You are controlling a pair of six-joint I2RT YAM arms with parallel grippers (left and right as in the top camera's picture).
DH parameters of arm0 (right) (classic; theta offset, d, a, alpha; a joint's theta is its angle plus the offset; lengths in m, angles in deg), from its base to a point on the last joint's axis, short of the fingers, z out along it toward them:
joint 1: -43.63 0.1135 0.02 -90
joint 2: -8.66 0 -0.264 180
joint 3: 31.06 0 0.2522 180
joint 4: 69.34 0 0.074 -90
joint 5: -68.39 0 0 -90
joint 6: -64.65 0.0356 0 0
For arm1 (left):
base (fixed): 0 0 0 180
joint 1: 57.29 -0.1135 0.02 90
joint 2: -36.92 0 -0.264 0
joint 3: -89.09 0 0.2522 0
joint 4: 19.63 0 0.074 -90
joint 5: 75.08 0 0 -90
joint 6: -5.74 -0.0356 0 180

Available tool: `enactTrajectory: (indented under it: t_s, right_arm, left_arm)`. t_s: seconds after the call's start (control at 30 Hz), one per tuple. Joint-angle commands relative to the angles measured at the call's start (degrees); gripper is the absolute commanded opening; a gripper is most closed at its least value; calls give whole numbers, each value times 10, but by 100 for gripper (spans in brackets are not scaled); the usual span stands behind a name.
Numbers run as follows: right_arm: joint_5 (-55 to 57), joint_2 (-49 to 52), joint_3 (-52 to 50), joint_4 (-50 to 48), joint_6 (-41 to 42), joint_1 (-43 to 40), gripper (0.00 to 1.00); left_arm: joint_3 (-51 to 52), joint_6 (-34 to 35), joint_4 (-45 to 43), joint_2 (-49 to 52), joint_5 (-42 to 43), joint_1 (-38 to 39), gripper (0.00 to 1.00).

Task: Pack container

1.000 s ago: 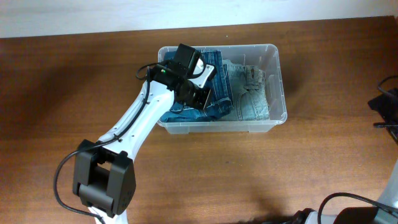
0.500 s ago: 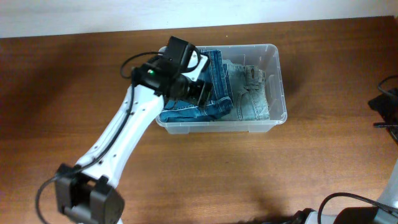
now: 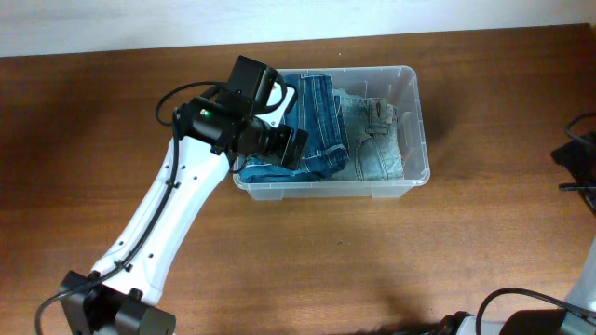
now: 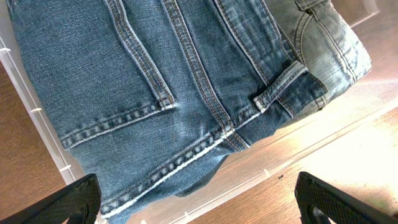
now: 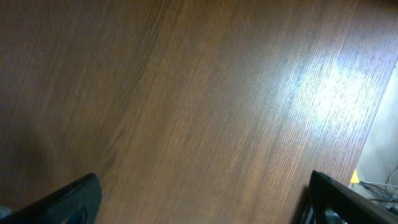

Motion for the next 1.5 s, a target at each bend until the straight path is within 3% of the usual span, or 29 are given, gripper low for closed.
enactTrajectory:
  t_s: [0.0, 0.27, 0.5, 0.8, 0.97, 1.23, 1.47]
  right_arm:
    - [3, 0, -2, 0, 7, -2, 98]
    - [3, 0, -2, 0, 7, -2, 98]
    - [3, 0, -2, 0, 7, -2, 98]
    - [3, 0, -2, 0, 7, -2, 98]
    - [3, 0, -2, 0, 7, -2, 98]
    - [3, 0, -2, 0, 7, -2, 98]
    - [3, 0, -2, 0, 7, -2, 98]
  left_arm:
    - [-10, -24, 12, -9, -6, -2, 99]
    - [-10, -30, 91, -9, -15, -3, 99]
    - [-9, -104, 102, -24, -15, -6, 99]
    - [61, -106, 85, -172, -29, -46, 99]
    - [207, -106, -10, -303, -28, -87, 99]
    - [525, -106, -292, -558, -3, -141, 99]
    - [689, -106, -383, -721, -4, -172, 99]
